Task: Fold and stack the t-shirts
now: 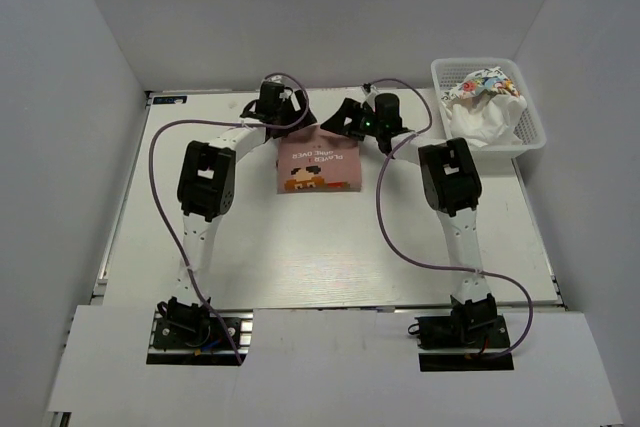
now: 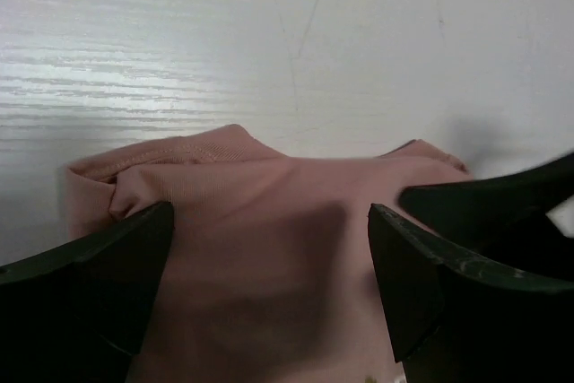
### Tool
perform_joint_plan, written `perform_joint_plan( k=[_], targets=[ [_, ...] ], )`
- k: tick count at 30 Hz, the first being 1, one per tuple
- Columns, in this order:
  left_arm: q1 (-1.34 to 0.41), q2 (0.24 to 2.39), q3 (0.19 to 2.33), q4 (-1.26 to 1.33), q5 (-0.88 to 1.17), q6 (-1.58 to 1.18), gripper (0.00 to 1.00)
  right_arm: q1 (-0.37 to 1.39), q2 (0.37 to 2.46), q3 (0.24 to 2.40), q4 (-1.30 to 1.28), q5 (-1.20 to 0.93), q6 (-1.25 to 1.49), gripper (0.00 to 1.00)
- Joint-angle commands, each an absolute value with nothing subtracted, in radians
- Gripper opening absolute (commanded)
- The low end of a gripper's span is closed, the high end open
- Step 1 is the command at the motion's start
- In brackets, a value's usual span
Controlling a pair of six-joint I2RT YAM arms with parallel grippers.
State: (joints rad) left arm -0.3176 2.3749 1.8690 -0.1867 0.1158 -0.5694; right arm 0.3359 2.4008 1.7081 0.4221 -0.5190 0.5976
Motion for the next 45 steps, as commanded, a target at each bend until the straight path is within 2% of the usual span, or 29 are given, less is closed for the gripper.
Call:
perform_joint_plan(
  k=[1, 8, 15, 18, 20, 21, 24, 29, 34, 37, 41, 42, 44, 45],
  targets=[
    [-0.285, 2.361, 1.902, -0.256, 0.072, -0.592, 1.0, 0.298, 2.457, 1.741, 0.59, -0.445, 0.783, 0.9],
    [-0.267, 2.372, 1.891, -0.276, 0.063, -0.583, 1.0, 0.264, 2.49, 1.738, 0.618, -0.515, 0.818, 0.9],
    [-0.267, 2.303, 1.98, -0.299, 0.058, -0.551, 1.0, 0.272, 2.275, 1.706, 0.494, -0.551, 0.635, 0.9],
    [-0.267, 2.211, 1.98, -0.365, 0.044, -0.52, 1.0, 0.273, 2.125, 1.586, 0.512, -0.551, 0.597, 0.9],
    [-0.267, 2.16, 1.918, -0.403, 0.032, -0.52, 1.0, 0.275, 2.022, 1.375, 0.593, -0.569, 0.641, 0.9],
    [-0.282, 2.11, 1.854, -0.413, 0.032, -0.52, 1.0, 0.278, 1.958, 1.206, 0.723, -0.56, 0.658, 0.9],
    [-0.295, 2.063, 1.764, -0.437, 0.047, -0.529, 1.0, 0.29, 1.841, 1.091, 0.761, -0.549, 0.681, 0.9],
    [-0.295, 2.042, 1.635, -0.465, 0.015, -0.552, 1.0, 0.308, 1.585, 0.87, 0.709, -0.531, 0.629, 0.9],
    [-0.295, 2.062, 1.592, -0.437, 0.038, -0.552, 1.0, 0.331, 1.401, 0.789, 0.514, -0.374, 0.489, 0.9],
    [-0.295, 2.1, 1.583, -0.41, 0.064, -0.541, 0.92, 0.331, 1.293, 0.727, 0.466, -0.315, 0.471, 0.9],
    [-0.304, 2.169, 1.614, -0.422, 0.092, -0.499, 0.68, 0.33, 1.244, 0.704, 0.397, -0.261, 0.465, 0.9],
    [-0.304, 2.19, 1.627, -0.422, 0.104, -0.482, 0.49, 0.328, 1.232, 0.695, 0.373, -0.232, 0.465, 0.9],
    [-0.304, 2.2, 1.628, -0.408, 0.141, -0.445, 0.32, 0.321, 1.227, 0.675, 0.37, -0.221, 0.468, 0.9],
    [-0.304, 2.2, 1.614, -0.408, 0.141, -0.424, 0.14, 0.322, 1.223, 0.669, 0.361, -0.2, 0.469, 0.9]
  ],
)
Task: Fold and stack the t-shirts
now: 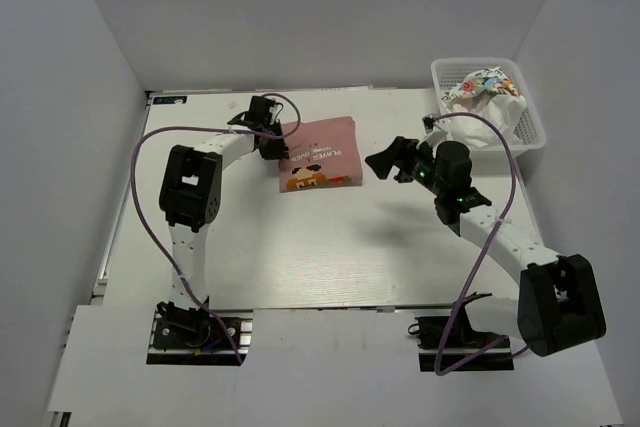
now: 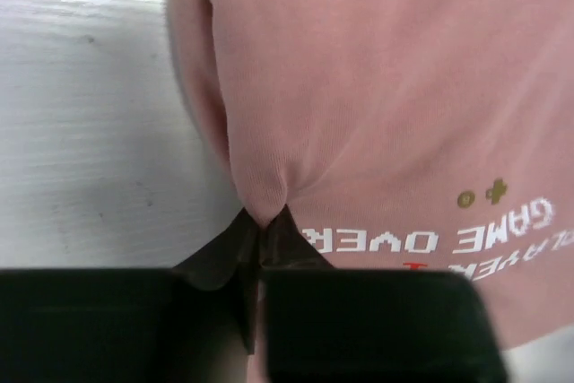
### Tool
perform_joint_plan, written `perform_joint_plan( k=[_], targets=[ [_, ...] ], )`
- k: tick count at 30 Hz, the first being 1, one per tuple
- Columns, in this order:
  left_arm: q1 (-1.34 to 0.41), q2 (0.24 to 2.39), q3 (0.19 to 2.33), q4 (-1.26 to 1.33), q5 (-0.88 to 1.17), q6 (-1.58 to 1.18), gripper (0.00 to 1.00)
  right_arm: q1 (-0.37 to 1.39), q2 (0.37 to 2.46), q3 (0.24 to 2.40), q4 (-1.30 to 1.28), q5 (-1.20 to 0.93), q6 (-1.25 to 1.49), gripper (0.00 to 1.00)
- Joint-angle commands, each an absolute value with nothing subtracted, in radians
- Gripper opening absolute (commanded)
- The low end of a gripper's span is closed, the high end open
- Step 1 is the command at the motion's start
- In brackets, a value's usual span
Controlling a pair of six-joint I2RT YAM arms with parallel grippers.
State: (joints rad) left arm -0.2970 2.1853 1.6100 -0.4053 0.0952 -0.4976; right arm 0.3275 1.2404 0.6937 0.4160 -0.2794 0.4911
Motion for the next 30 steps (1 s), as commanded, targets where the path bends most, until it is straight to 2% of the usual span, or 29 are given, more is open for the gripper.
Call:
perform_joint_plan(
  k=[1, 2, 6, 9, 12, 24, 30],
  targets=[
    [-0.304, 2.2, 1.603, -0.408, 0.141, -0.423, 0.08, 0.324, 1.22, 0.667, 0.354, -0.19, 0.466, 0.9],
    [-0.304, 2.209, 1.612, -0.419, 0.129, -0.411, 0.0, 0.322, 1.216, 0.666, 0.348, -0.187, 0.46, 0.9],
    [-0.276, 2.244, 1.716, -0.546, 0.039, -0.294, 0.0, 0.322, 1.2, 0.663, 0.312, -0.172, 0.436, 0.9],
    [-0.267, 2.299, 1.845, -0.703, -0.211, -0.215, 0.0, 0.321, 1.192, 0.666, 0.267, -0.147, 0.414, 0.9],
    [-0.226, 2.312, 1.884, -0.732, -0.361, -0.146, 0.0, 0.316, 1.19, 0.663, 0.245, -0.143, 0.396, 0.9],
    [-0.038, 2.397, 2.039, -0.646, -0.464, 0.112, 0.0, 0.311, 1.304, 0.768, 0.166, -0.129, 0.339, 0.9],
    [0.049, 2.519, 2.227, -0.655, -0.54, 0.228, 0.0, 0.308, 1.384, 0.85, 0.118, -0.13, 0.31, 0.9]
  ],
)
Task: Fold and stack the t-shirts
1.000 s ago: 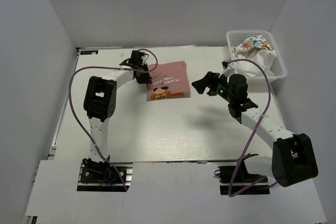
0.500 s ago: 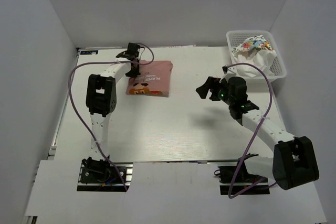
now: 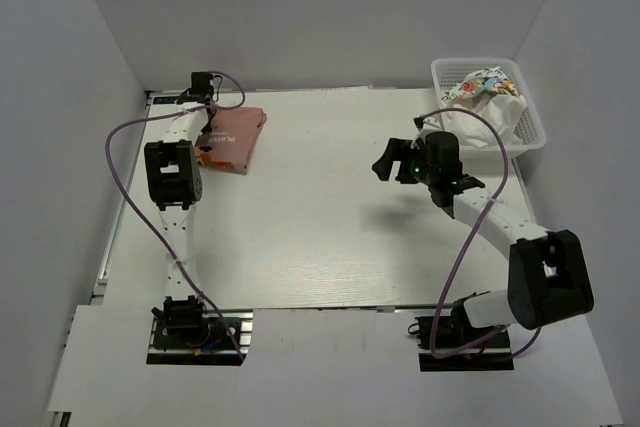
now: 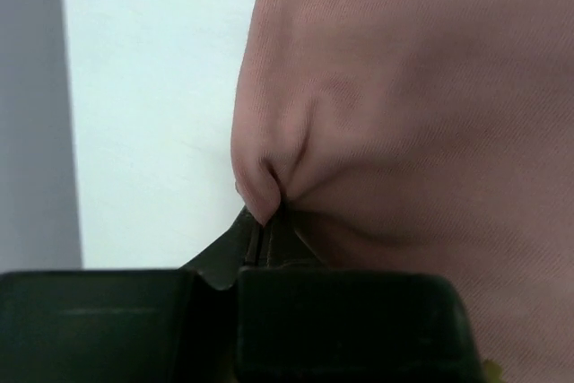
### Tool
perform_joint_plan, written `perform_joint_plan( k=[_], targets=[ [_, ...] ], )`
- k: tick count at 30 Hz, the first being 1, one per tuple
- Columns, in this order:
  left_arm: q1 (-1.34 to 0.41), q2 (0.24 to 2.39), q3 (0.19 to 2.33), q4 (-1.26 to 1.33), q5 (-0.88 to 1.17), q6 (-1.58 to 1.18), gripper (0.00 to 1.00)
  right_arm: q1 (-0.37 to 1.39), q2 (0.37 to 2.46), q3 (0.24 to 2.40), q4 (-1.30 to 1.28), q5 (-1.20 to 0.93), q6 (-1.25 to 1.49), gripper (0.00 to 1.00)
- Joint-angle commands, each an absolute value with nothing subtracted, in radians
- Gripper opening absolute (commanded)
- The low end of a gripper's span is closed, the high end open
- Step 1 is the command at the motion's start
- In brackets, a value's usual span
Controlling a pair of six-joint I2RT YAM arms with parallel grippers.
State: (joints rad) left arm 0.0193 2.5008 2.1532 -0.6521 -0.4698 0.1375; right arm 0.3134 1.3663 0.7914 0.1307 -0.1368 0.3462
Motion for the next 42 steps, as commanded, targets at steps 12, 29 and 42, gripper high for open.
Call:
perform_joint_plan(
  k=[12, 29, 42],
  targets=[
    [0.135, 2.612, 2.324, -0.439, -0.617, 0.299, 0.0, 0.308, 1.482, 0.997, 0.021, -0.17, 0.291, 0.9],
    [0.195, 2.58, 2.329, -0.488, -0.609, 0.133, 0.38, 0.313, 1.48, 1.009, 0.021, -0.181, 0.33, 0.9],
    [0.161, 2.177, 2.191, -0.547, -0.609, -0.035, 1.0, 0.357, 1.363, 1.017, 0.032, -0.244, 0.299, 0.9]
  ],
)
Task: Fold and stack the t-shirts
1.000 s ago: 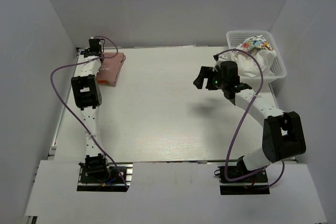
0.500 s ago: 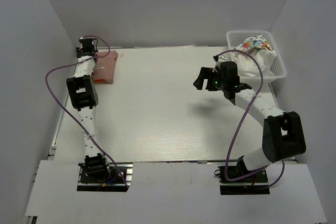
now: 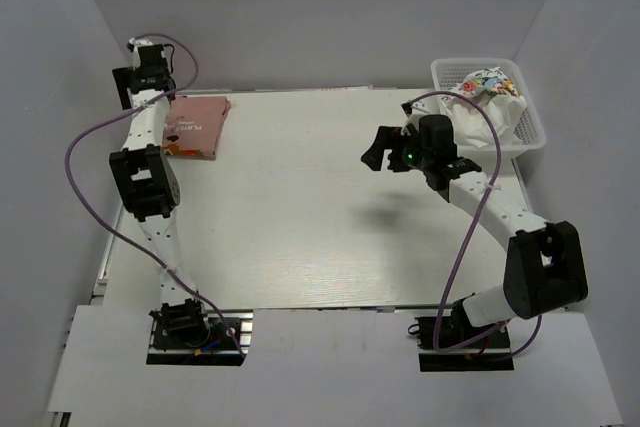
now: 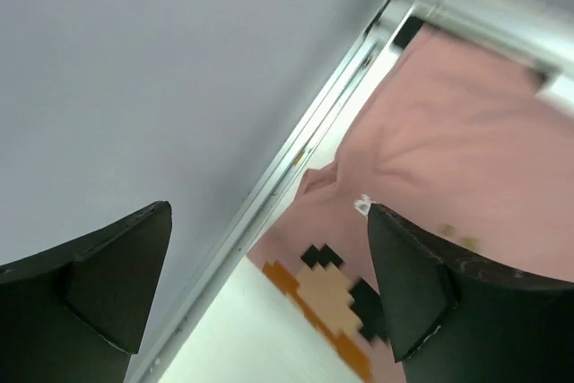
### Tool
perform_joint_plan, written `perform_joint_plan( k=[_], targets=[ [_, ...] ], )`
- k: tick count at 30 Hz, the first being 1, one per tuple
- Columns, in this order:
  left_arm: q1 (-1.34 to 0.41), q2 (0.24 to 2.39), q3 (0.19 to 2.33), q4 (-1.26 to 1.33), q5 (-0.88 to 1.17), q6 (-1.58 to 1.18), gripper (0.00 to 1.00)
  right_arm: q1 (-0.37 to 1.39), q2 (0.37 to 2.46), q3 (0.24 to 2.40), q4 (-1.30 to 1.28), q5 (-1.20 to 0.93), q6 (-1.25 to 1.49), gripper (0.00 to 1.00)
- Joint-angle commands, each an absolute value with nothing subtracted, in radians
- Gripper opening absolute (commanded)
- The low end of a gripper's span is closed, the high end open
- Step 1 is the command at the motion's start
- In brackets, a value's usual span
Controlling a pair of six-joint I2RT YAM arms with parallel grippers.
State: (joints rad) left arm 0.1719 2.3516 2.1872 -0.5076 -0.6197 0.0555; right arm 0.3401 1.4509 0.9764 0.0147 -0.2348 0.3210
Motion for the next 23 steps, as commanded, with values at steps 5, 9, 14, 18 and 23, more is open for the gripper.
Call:
perform_joint_plan(
  k=[5, 9, 14, 18, 23],
  targets=[
    [0.161, 2.018, 2.1, -0.713, -0.431, -0.216, 1.0, 0.368, 1.249, 0.968, 0.02, -0.204, 0.317, 0.9],
    [0.083, 1.746, 1.68, -0.677, -0.296, -0.45, 1.0, 0.364, 1.189, 0.913, -0.04, -0.17, 0.363, 0.9],
    [-0.035, 1.222, 1.026, -0.162, 0.165, -0.526, 1.0, 0.365, 1.066, 0.798, -0.063, -0.127, 0.408, 0.9],
    [-0.08, 1.068, 0.782, -0.066, 0.232, -0.569, 1.0, 0.365, 0.965, 0.68, -0.015, -0.129, 0.422, 0.9],
    [-0.091, 1.005, 0.749, -0.146, 0.218, -0.557, 1.0, 0.365, 0.902, 0.574, 0.098, -0.167, 0.431, 0.9]
  ],
)
